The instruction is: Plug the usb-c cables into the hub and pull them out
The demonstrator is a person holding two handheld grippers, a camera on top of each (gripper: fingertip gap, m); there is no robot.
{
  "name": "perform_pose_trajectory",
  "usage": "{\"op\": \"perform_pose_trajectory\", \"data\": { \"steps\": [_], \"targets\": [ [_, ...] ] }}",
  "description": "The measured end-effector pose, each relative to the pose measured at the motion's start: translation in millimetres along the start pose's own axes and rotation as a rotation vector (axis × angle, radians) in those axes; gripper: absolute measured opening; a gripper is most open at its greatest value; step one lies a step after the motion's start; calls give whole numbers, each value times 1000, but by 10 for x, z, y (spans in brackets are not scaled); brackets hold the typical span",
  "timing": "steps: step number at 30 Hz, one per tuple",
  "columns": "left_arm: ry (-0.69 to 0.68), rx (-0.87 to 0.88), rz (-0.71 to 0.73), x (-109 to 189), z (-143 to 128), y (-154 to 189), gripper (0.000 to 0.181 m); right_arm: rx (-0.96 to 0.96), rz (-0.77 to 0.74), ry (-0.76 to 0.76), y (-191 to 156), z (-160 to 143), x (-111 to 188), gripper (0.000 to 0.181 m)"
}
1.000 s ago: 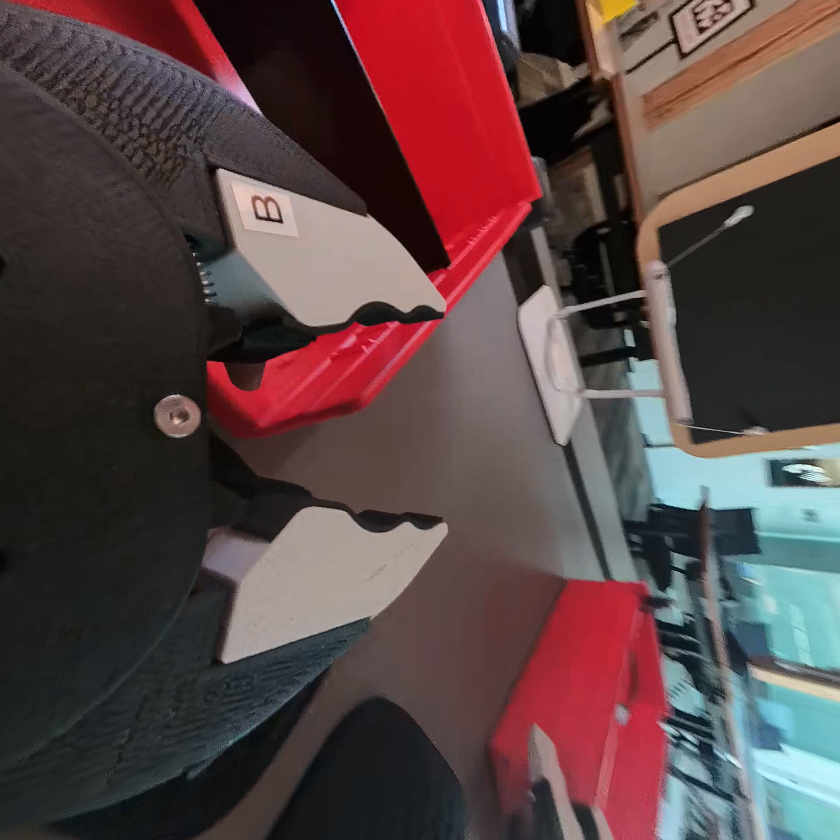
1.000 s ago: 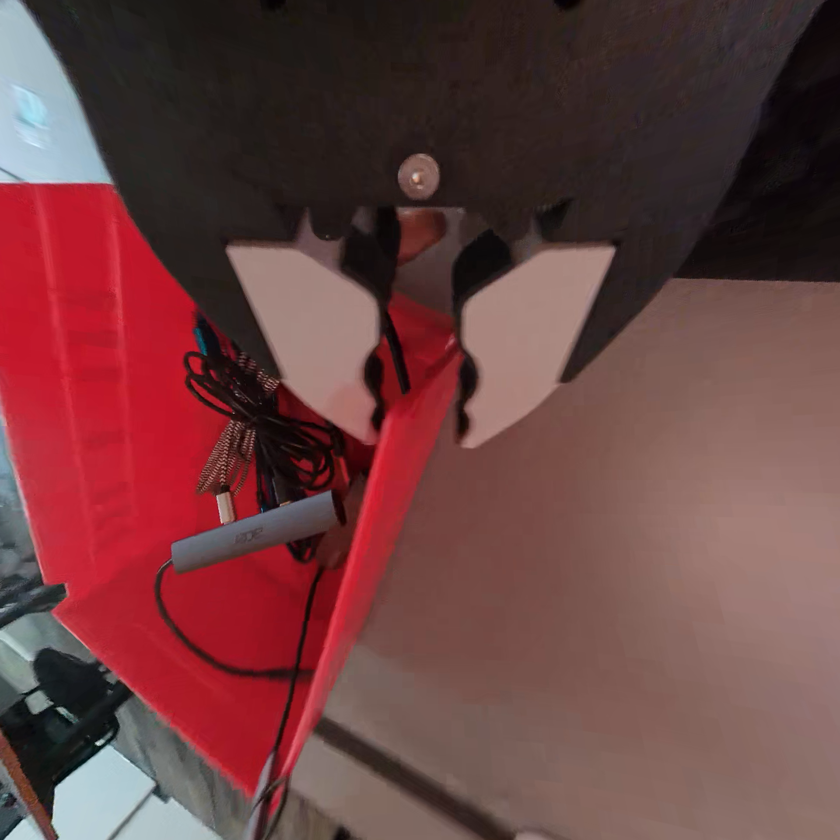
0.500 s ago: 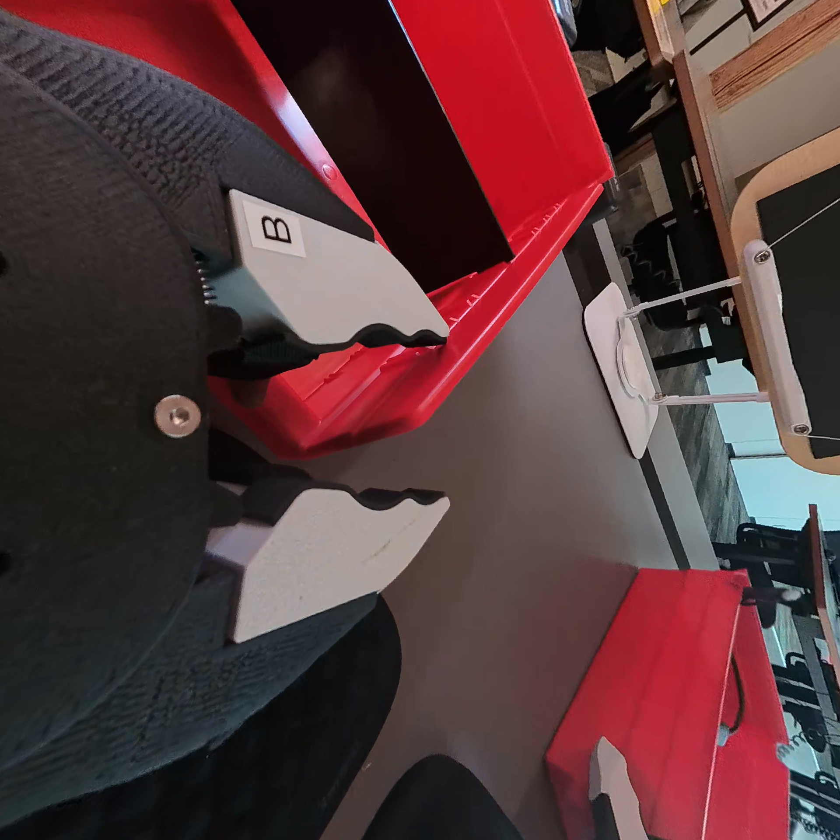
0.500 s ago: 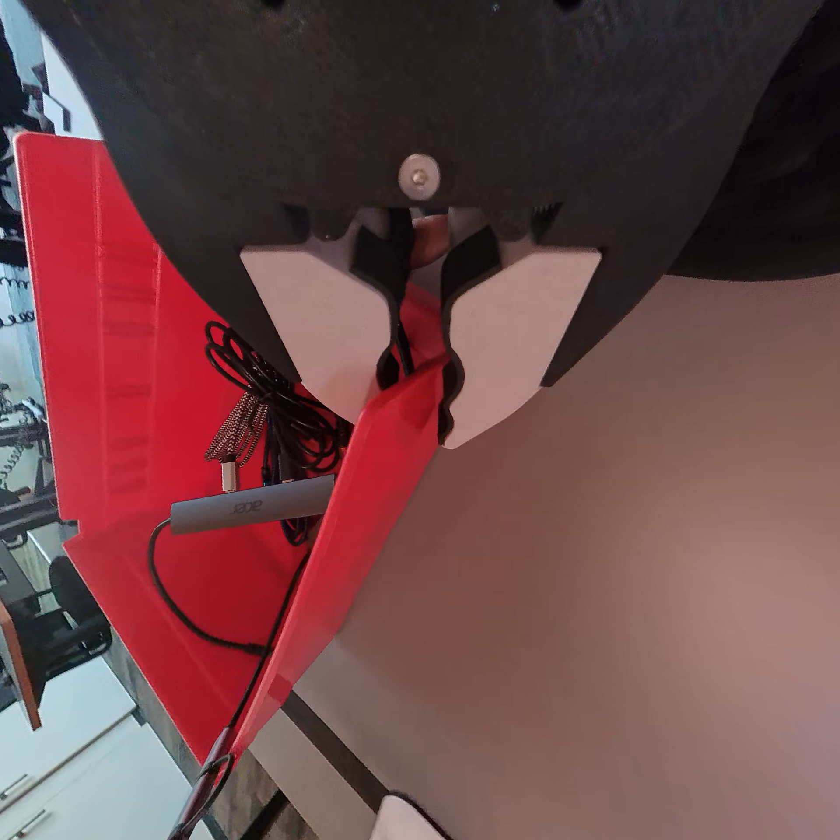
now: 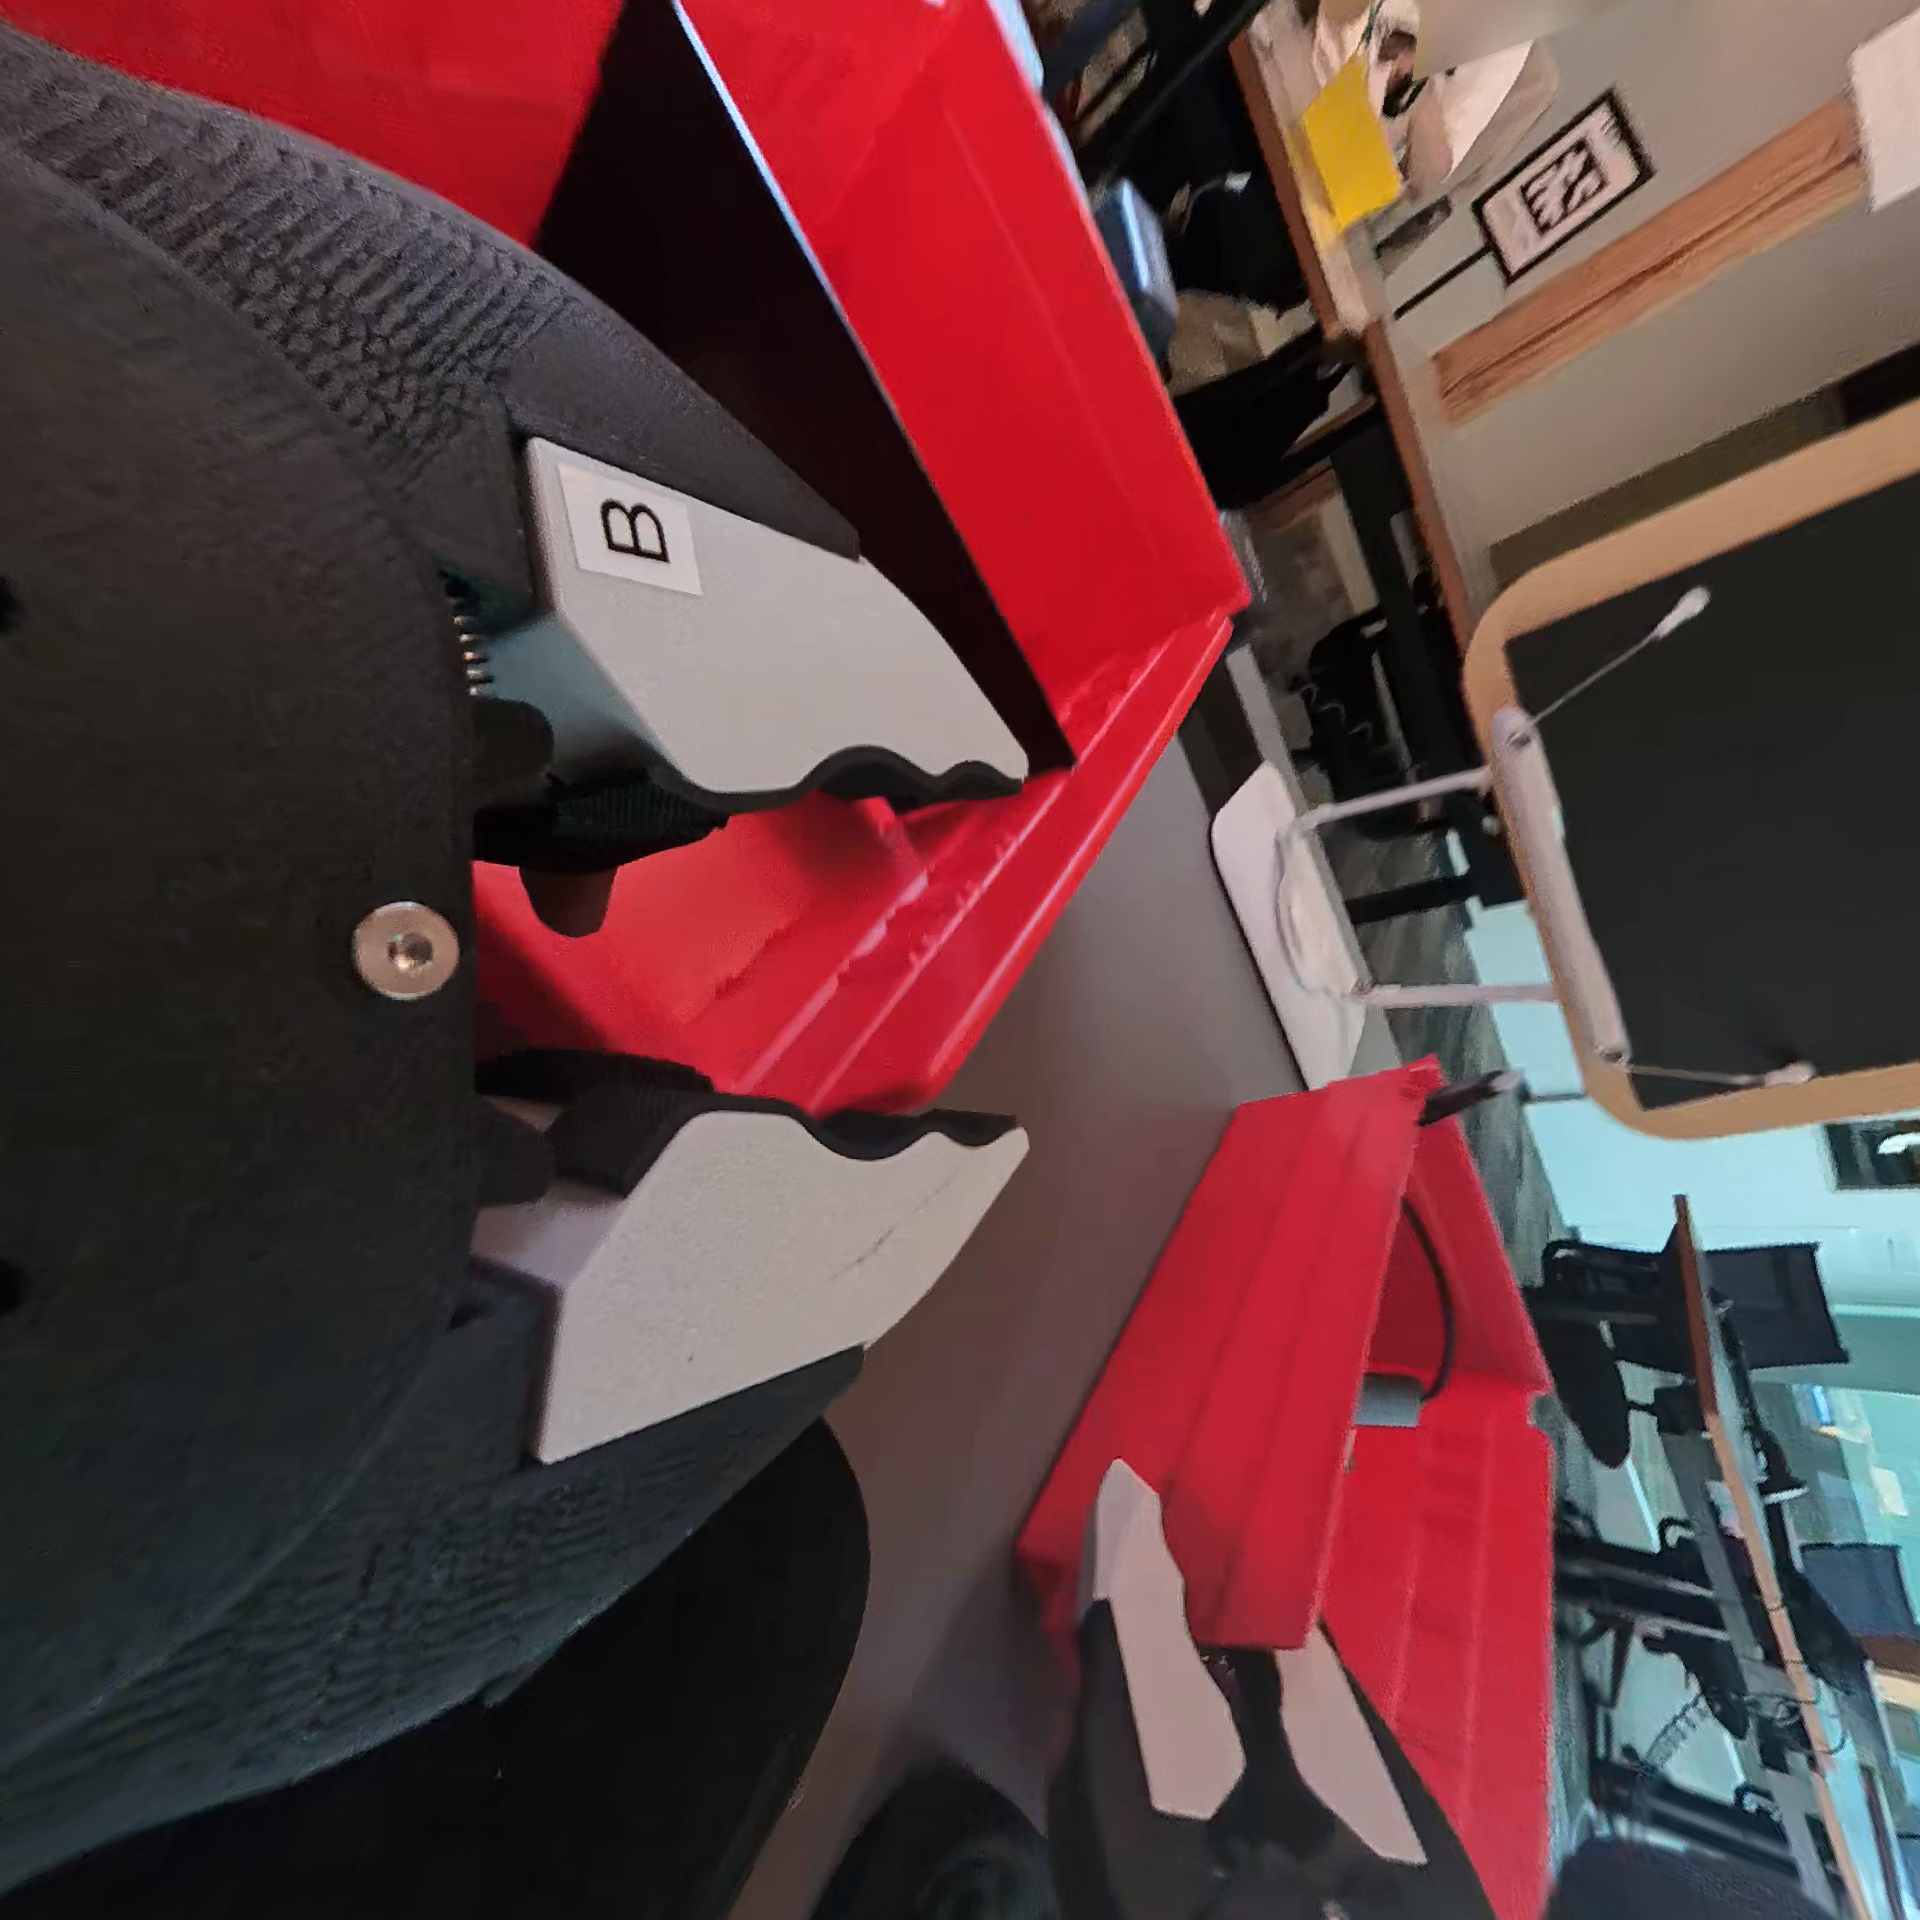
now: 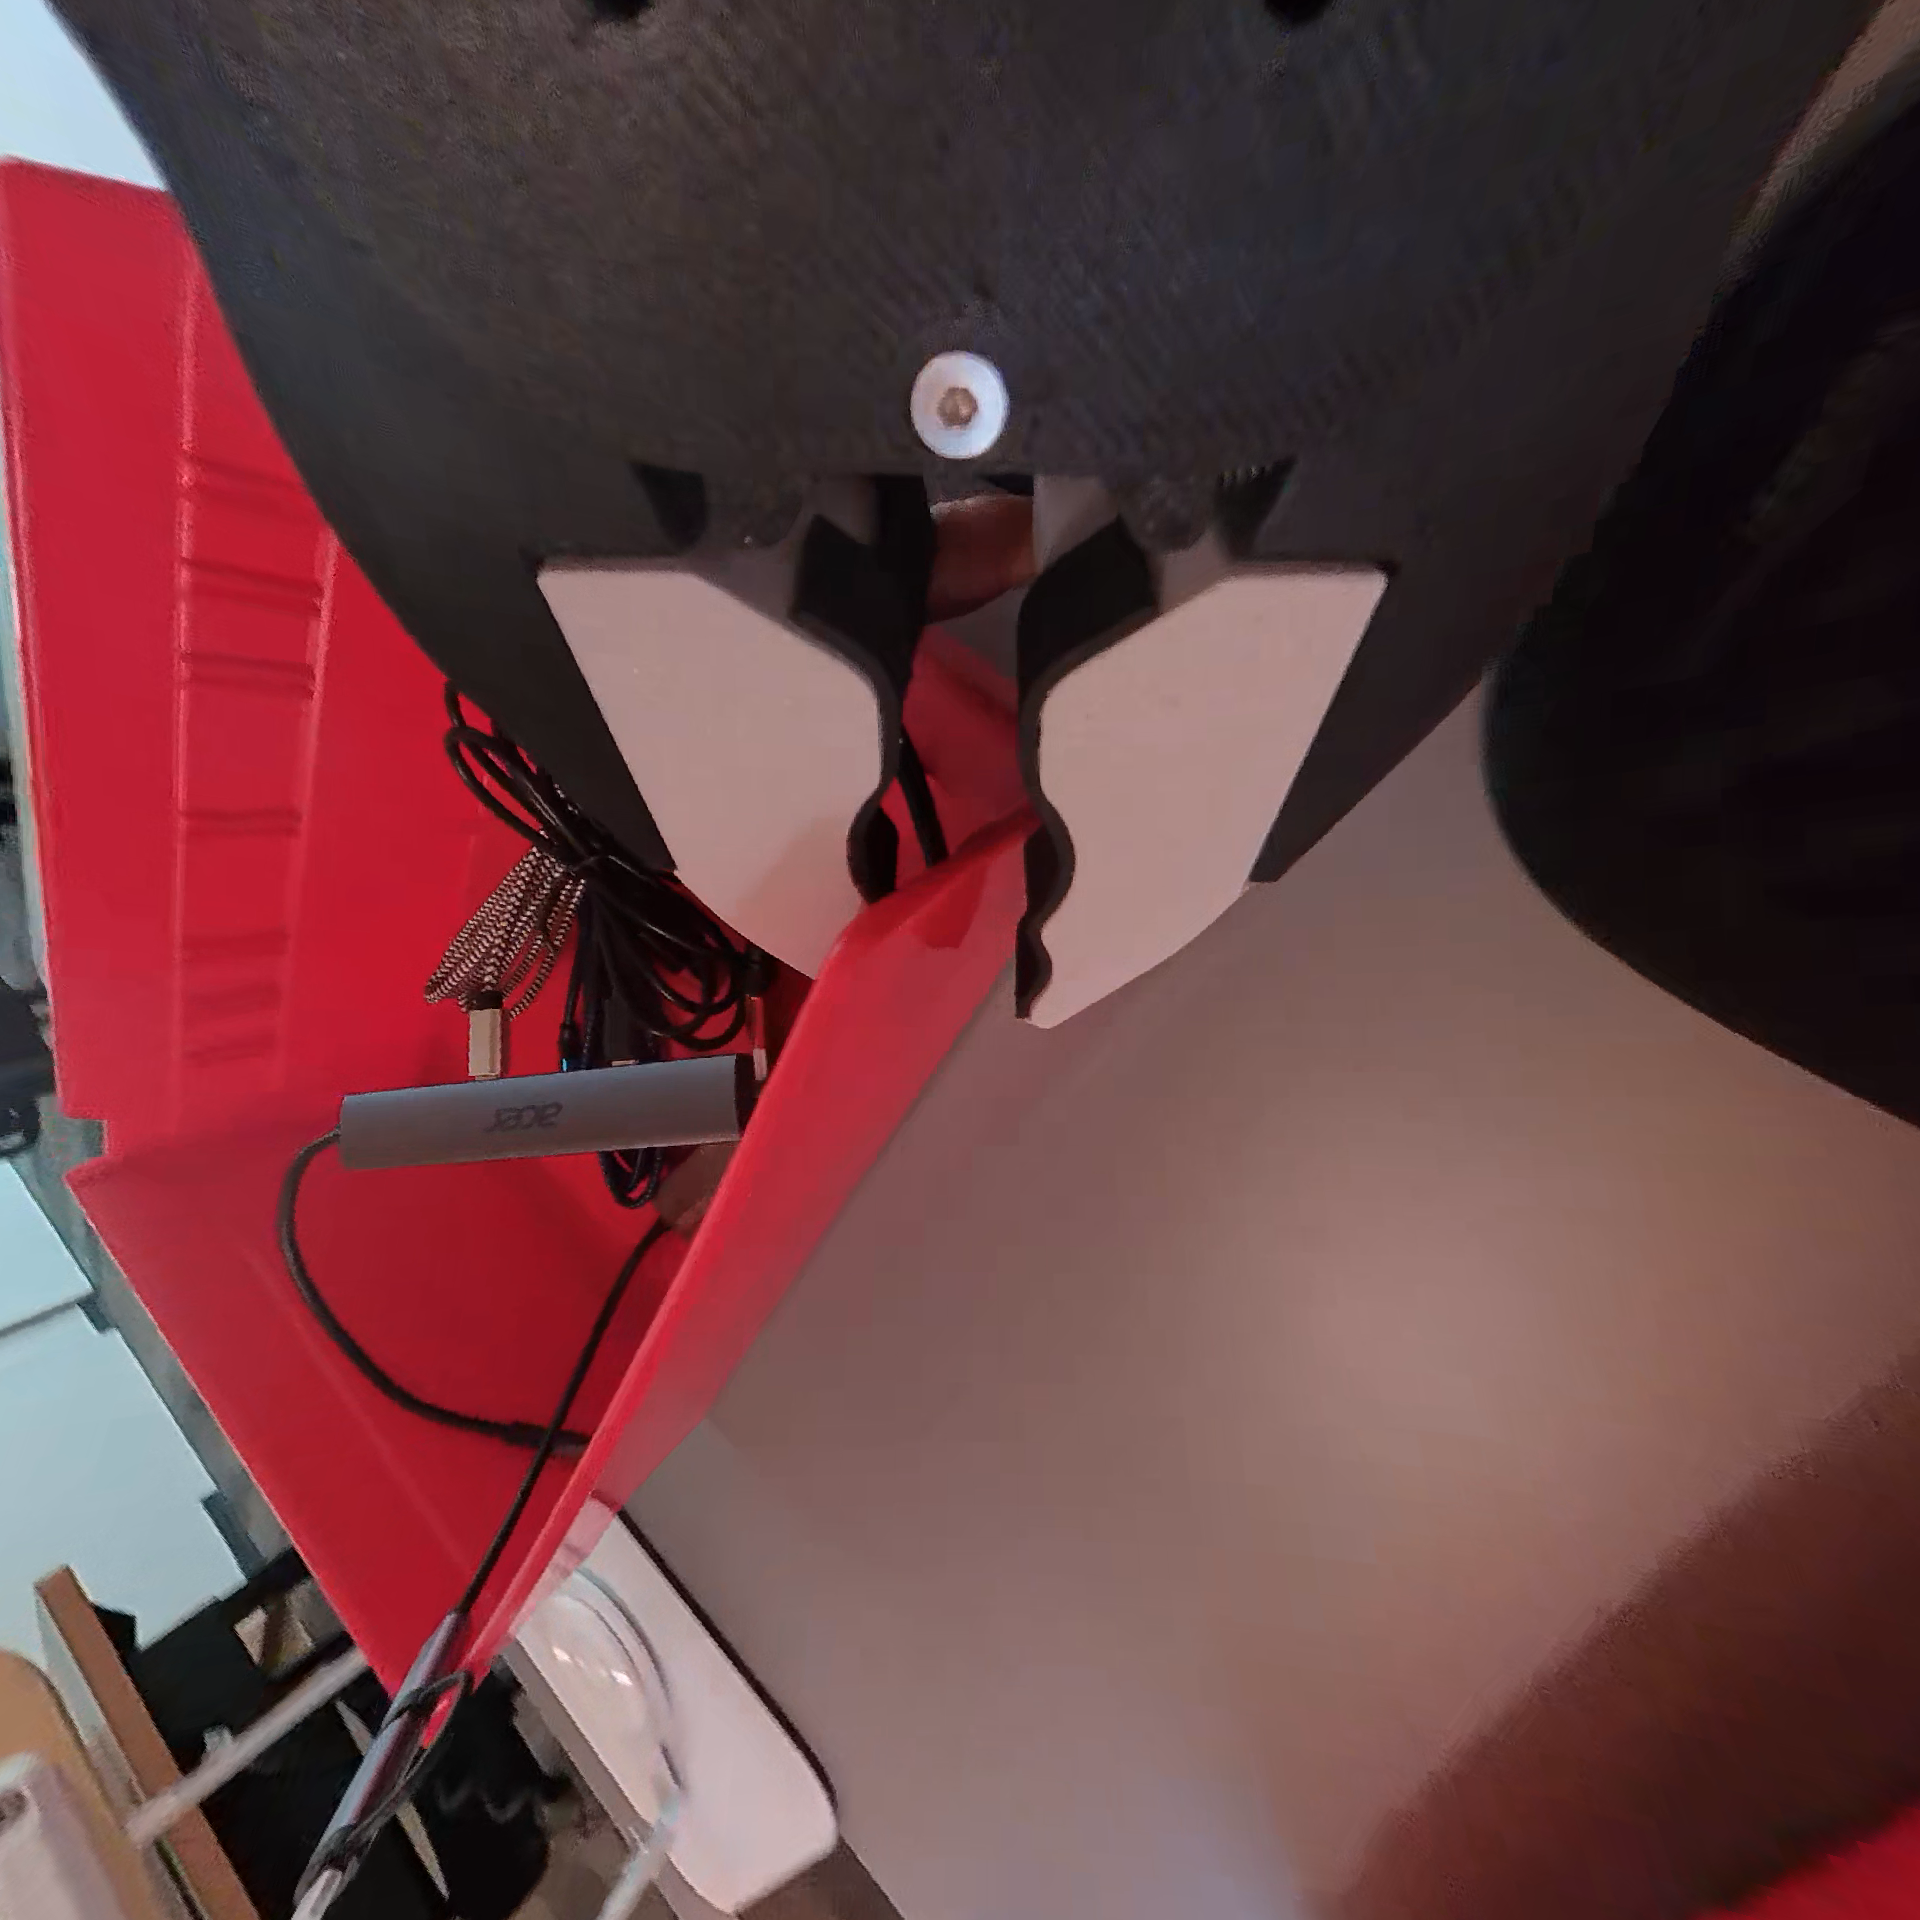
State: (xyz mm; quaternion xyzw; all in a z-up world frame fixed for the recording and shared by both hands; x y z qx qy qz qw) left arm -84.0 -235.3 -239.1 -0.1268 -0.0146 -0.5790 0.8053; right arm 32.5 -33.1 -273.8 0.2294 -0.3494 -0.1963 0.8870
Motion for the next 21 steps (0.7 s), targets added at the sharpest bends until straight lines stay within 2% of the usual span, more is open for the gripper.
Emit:
{"op": "perform_pose_trajectory", "data": {
  "steps": [5,11,16,21],
  "targets": [
    [59,-11,131,374,82,-337,56,8,93,79,-251,235,-33,22],
    [58,-23,321,822,47,-724,55,34,165,123,-445,518,-161,24],
    [-23,11,383,1045,-81,-937,55,45,213,149,-583,710,-245,25],
    [-199,111,376,1097,-366,-1116,55,57,267,172,-731,874,-274,26]
  ]
}}
Point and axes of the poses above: each gripper's, where its closed fingertips meet, x back along the fingers, z out of its top, y = z × x across the jaws, the point moved 8 cm from there along x, back along the fingers, and after that the axes turned 6 degrees about -z, right-handed, at the moved point
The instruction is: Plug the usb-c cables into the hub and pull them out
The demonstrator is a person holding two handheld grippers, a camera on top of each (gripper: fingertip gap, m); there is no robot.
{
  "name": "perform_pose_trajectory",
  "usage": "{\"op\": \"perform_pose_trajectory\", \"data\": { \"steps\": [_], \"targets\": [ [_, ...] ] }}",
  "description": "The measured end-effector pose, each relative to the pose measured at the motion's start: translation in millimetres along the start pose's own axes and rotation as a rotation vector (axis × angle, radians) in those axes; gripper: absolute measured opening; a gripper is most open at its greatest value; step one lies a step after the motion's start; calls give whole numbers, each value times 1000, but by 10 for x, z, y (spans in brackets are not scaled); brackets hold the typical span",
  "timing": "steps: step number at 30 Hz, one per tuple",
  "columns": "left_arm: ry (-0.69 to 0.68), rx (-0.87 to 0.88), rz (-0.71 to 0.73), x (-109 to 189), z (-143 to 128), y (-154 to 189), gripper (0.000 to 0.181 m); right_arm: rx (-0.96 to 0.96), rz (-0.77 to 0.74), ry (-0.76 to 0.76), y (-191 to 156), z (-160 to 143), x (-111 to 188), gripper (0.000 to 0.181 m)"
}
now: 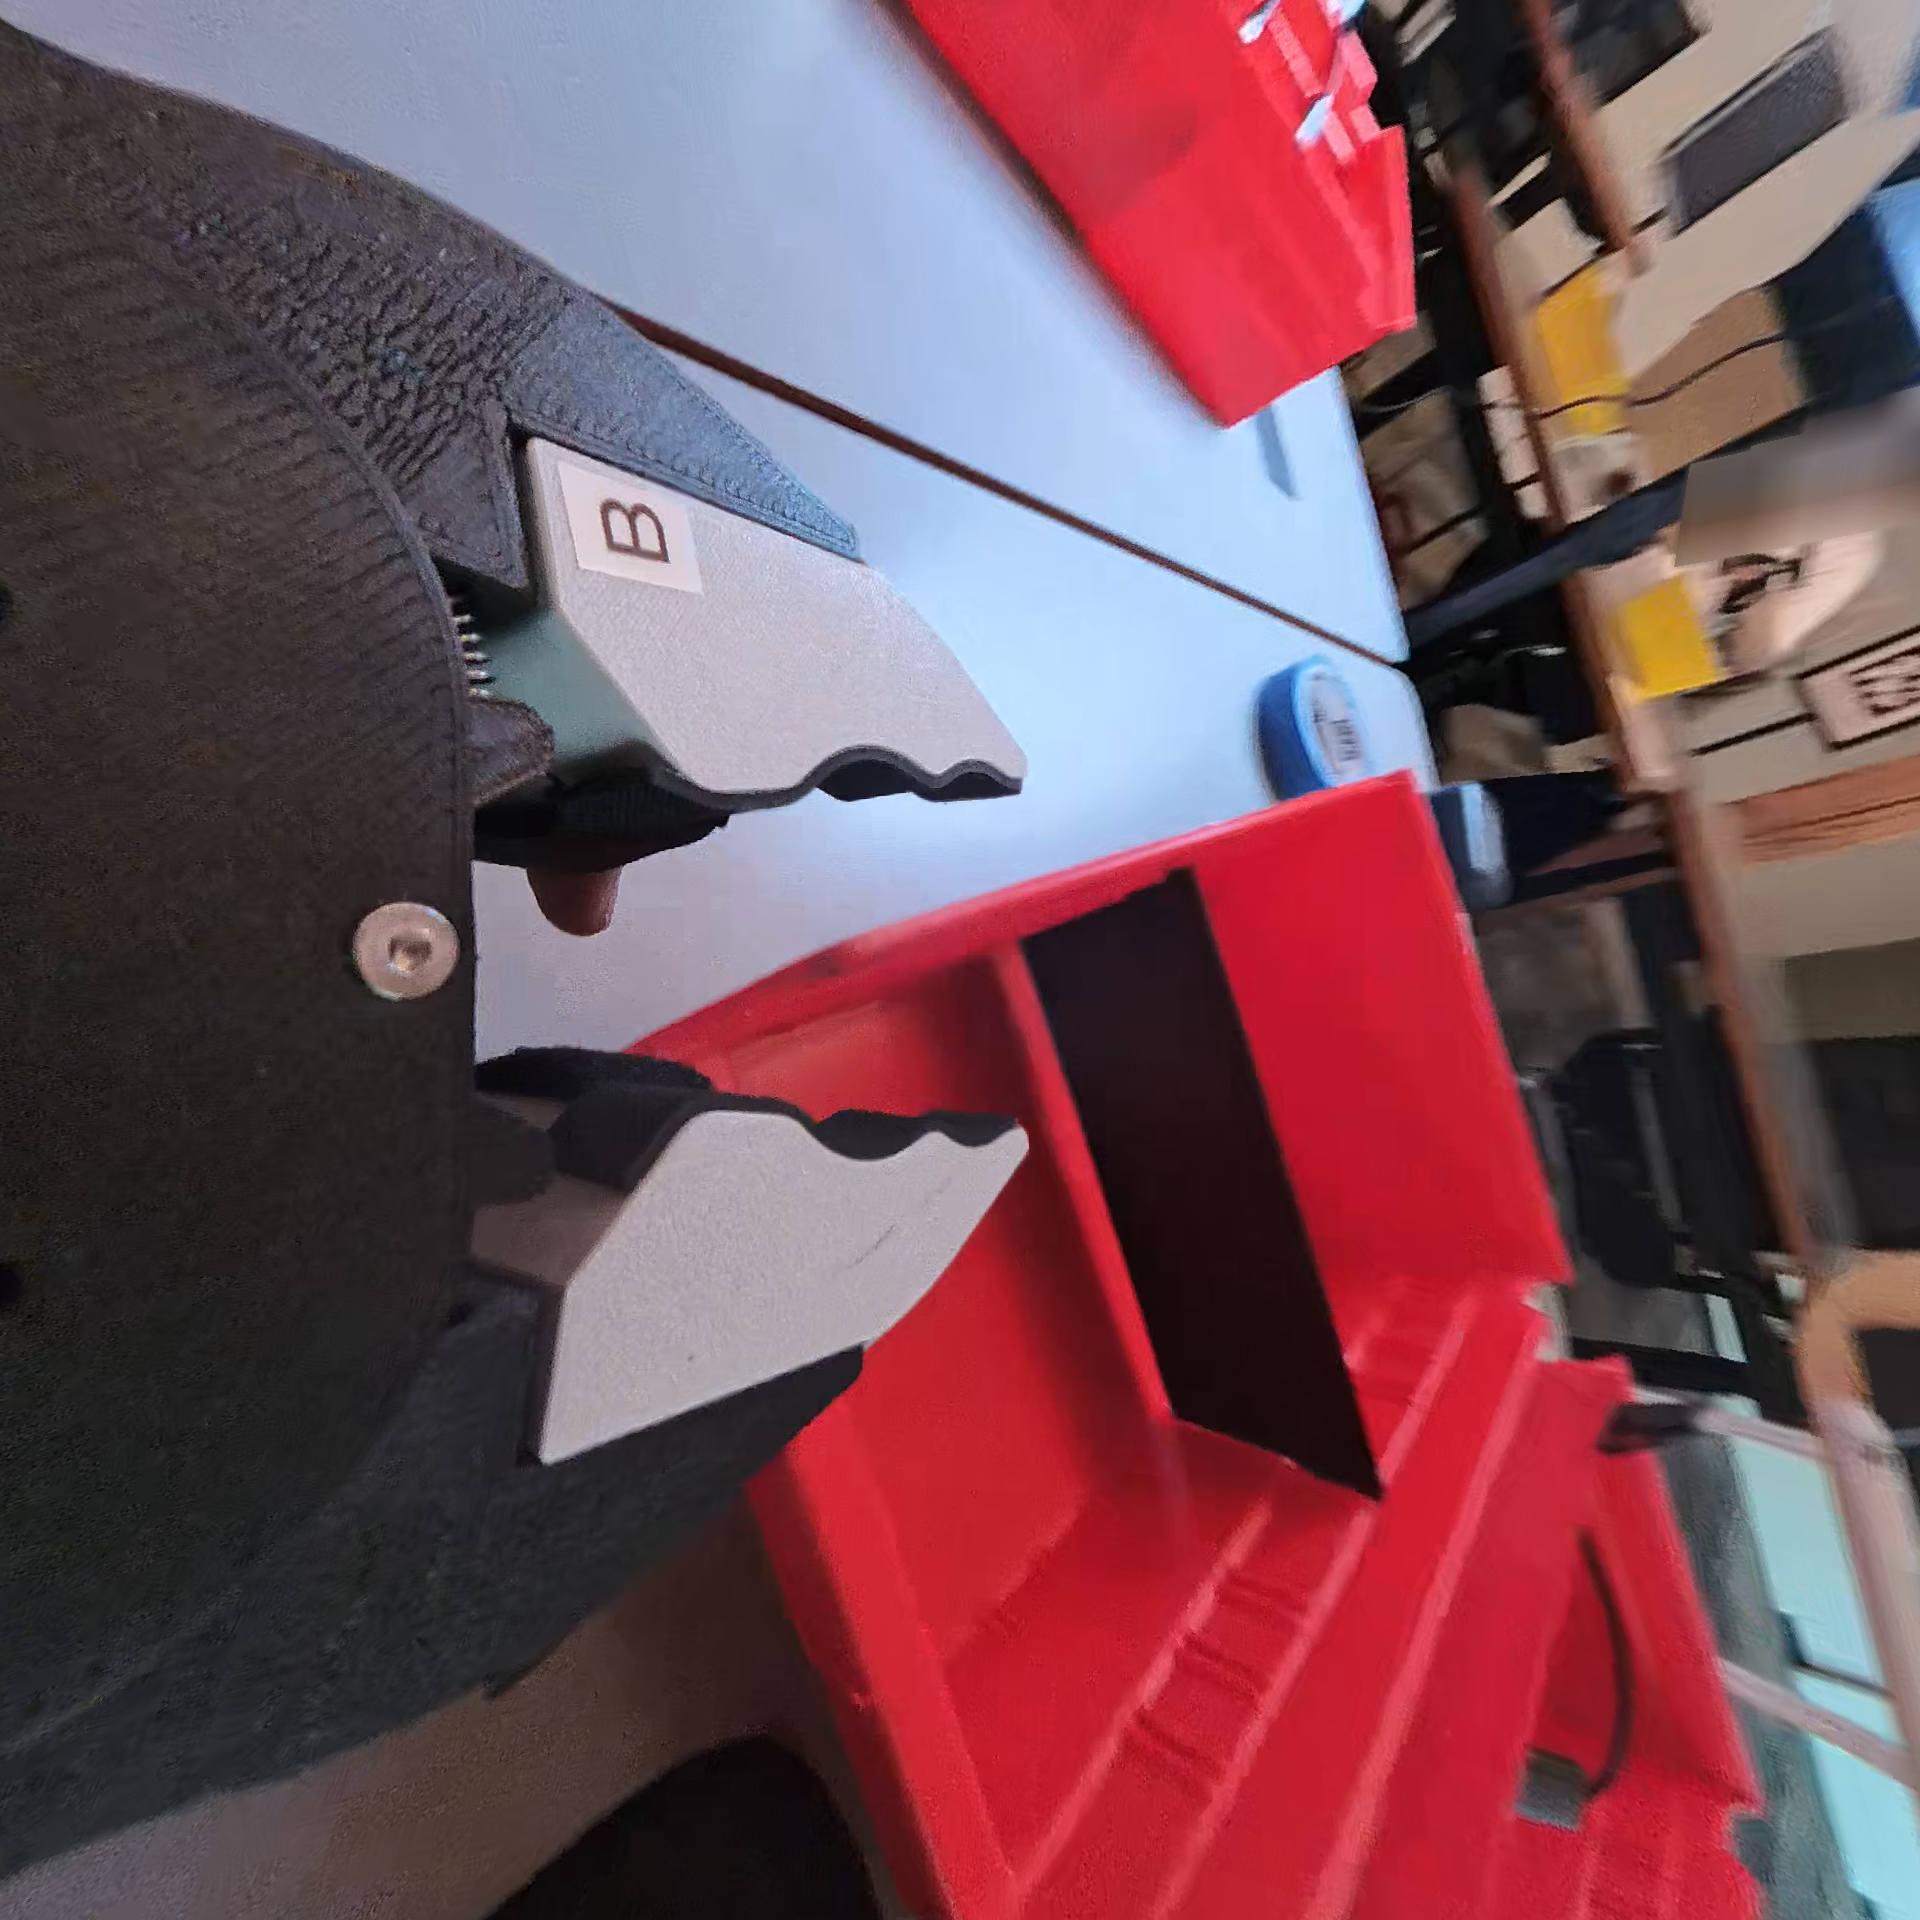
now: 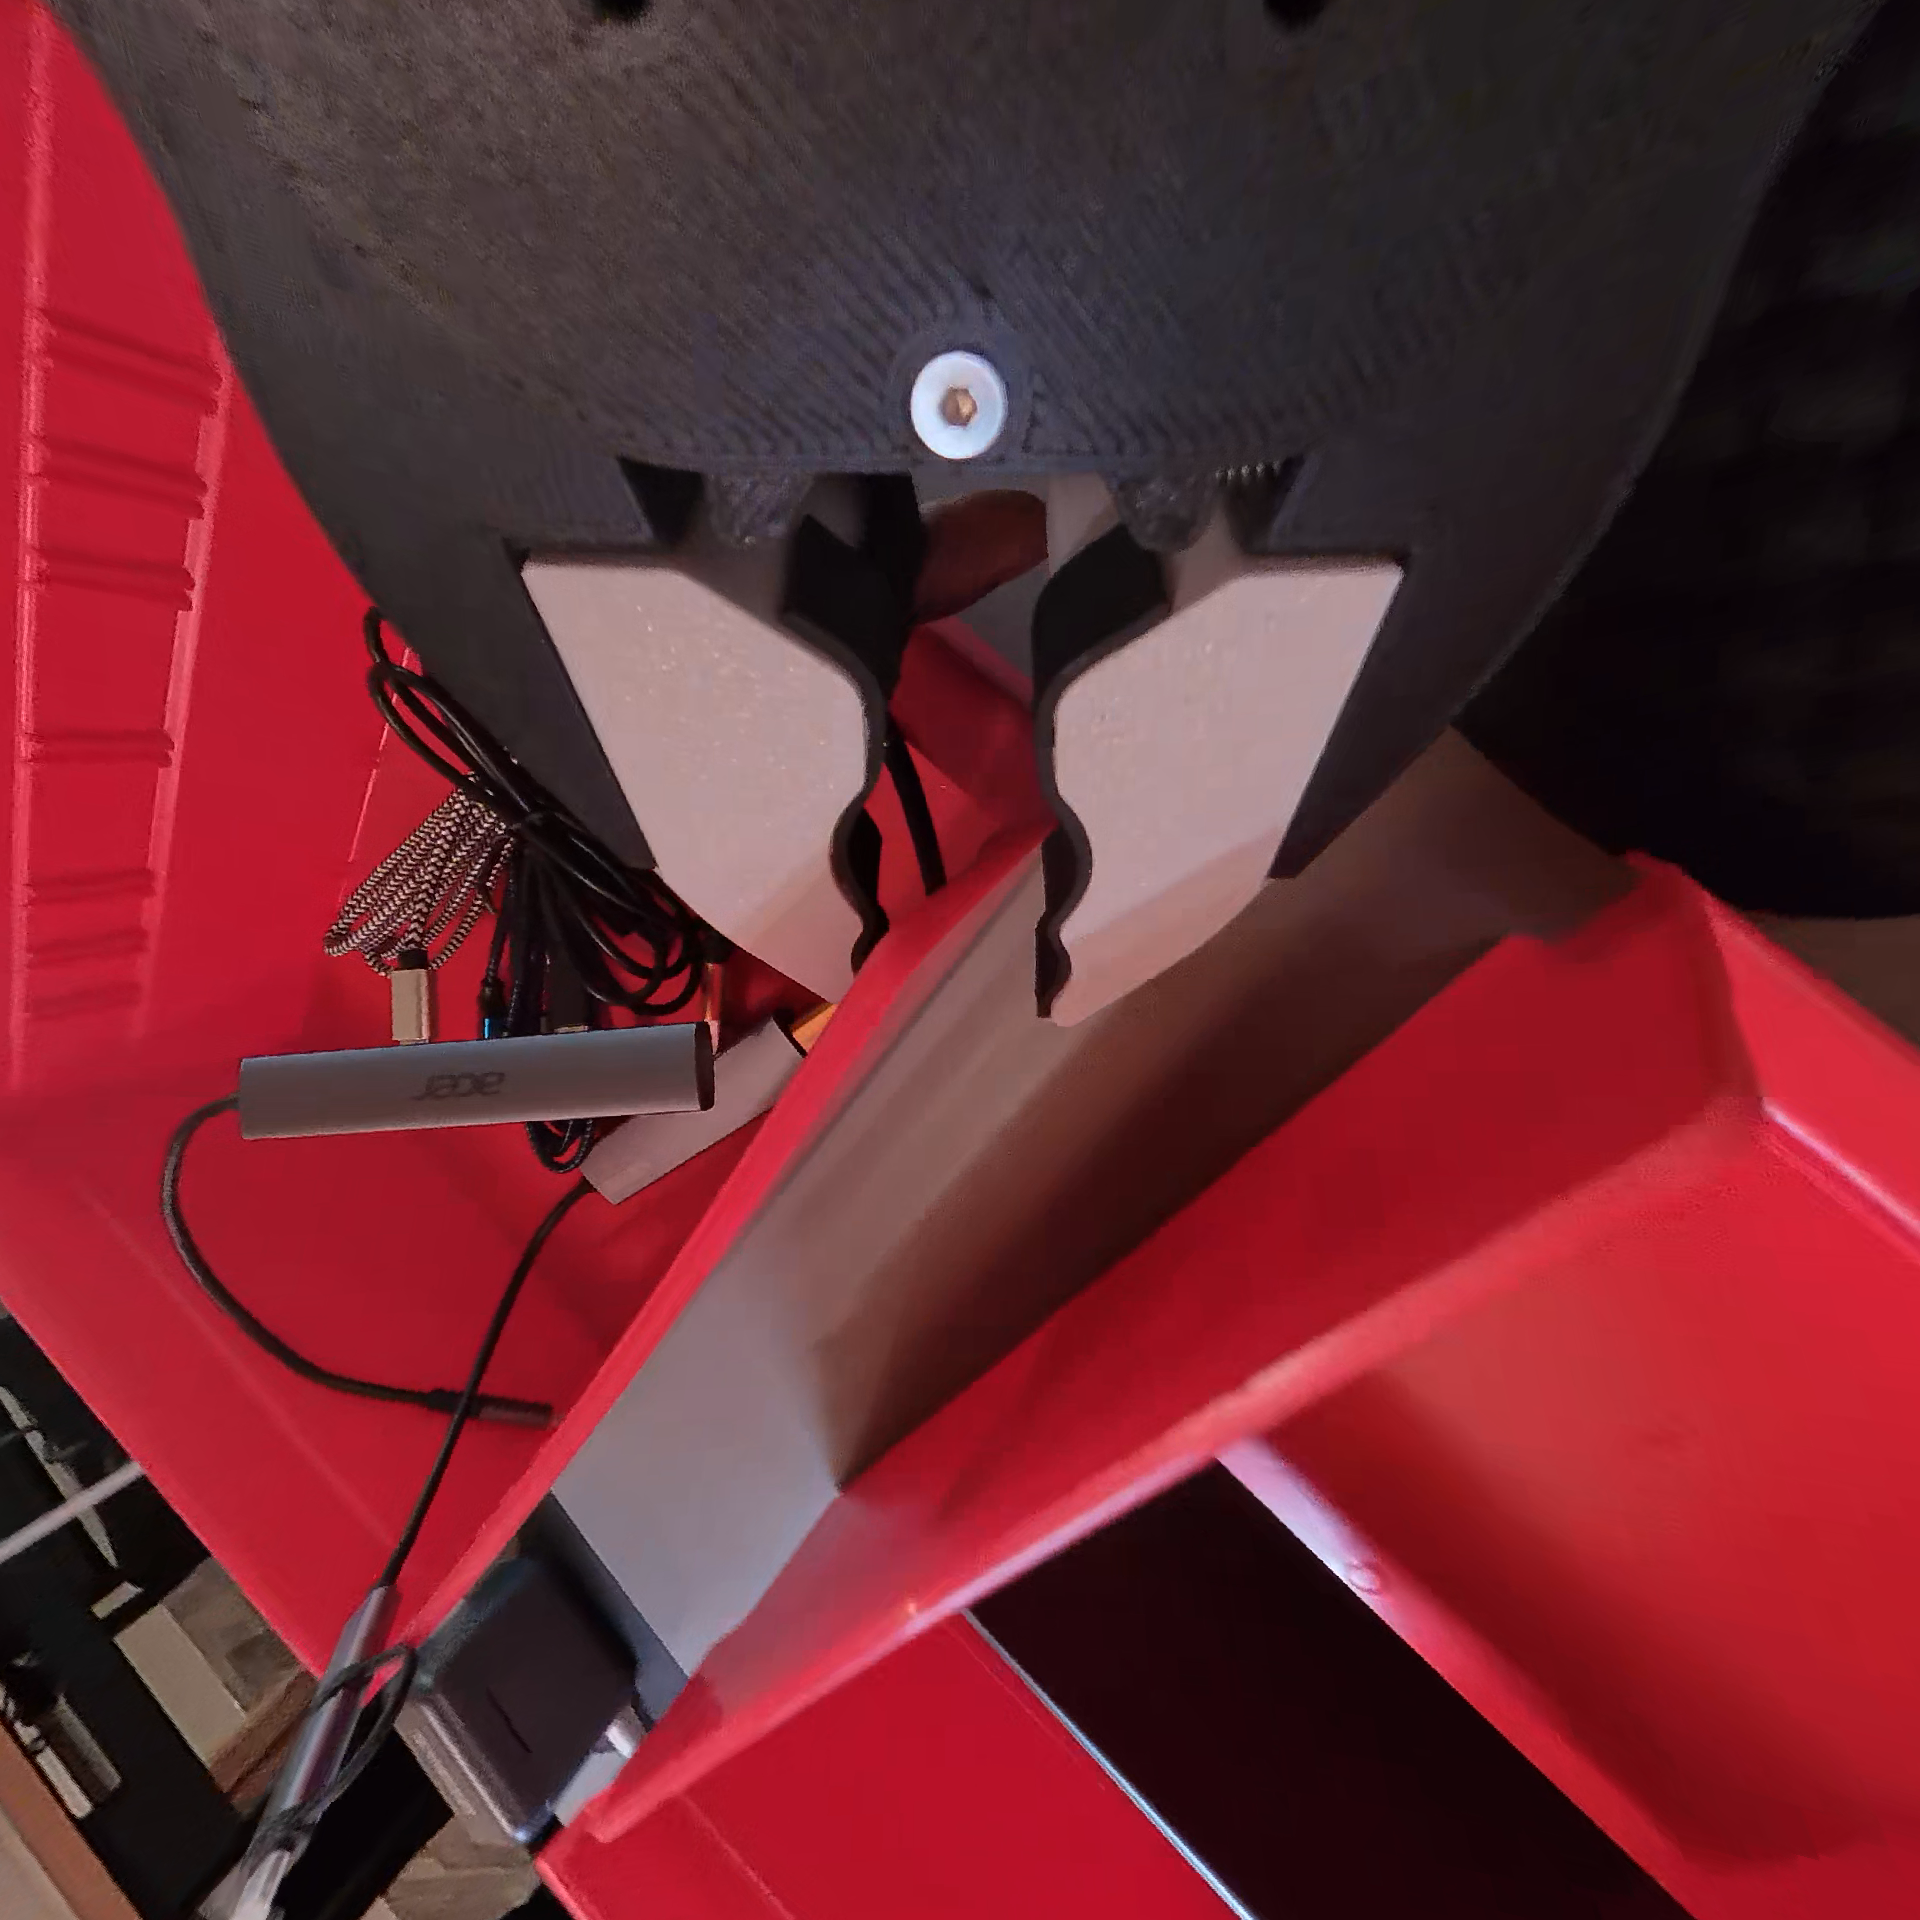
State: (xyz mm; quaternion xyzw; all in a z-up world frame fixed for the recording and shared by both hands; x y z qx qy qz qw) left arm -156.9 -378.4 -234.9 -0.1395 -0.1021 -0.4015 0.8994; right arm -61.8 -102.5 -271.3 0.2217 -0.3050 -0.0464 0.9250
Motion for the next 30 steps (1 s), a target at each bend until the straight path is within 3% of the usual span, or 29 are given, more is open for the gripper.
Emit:
{"op": "perform_pose_trajectory", "data": {
  "steps": [3,9,13,16,17,20,23,25,26,28,30],
  "targets": [
    [-88,14,6,-52,-127,-67,56,32,48,24,-92,83,-22,28],
    [-73,19,-9,-25,-123,-108,57,59,149,109,-199,143,-17,28],
    [-58,85,-91,-124,-222,-93,58,-68,112,342,-52,146,225,29],
    [-76,95,-123,-195,-292,-72,58,-188,94,686,55,193,542,47],
    [-71,92,-155,-192,-292,-48,41,-244,119,764,39,189,630,51],
    [-140,49,-82,-141,-300,-94,14,-371,273,838,-183,151,765,81],
    [-288,-23,-29,0,-282,-112,10,-416,341,912,-468,98,832,100],
    [-337,-24,-123,111,-288,-57,16,-339,272,936,-545,103,876,102],
    [-329,-29,-165,153,-294,-36,29,-314,250,931,-563,122,886,103],
    [-240,-35,-138,177,-292,-58,81,-309,249,859,-596,143,817,105],
    [-135,-8,-133,135,-301,-81,109,-325,263,752,-602,165,714,104]
  ]
}}
Point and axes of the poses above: each gripper's, where its closed fingertips meet, x back along the fingers, z out of its top, y = z × x across the jaws, the point moved 8 cm from there along x, back along the fingers, and after that the axes turned 6 degrees about -z, right-handed, at the moved point
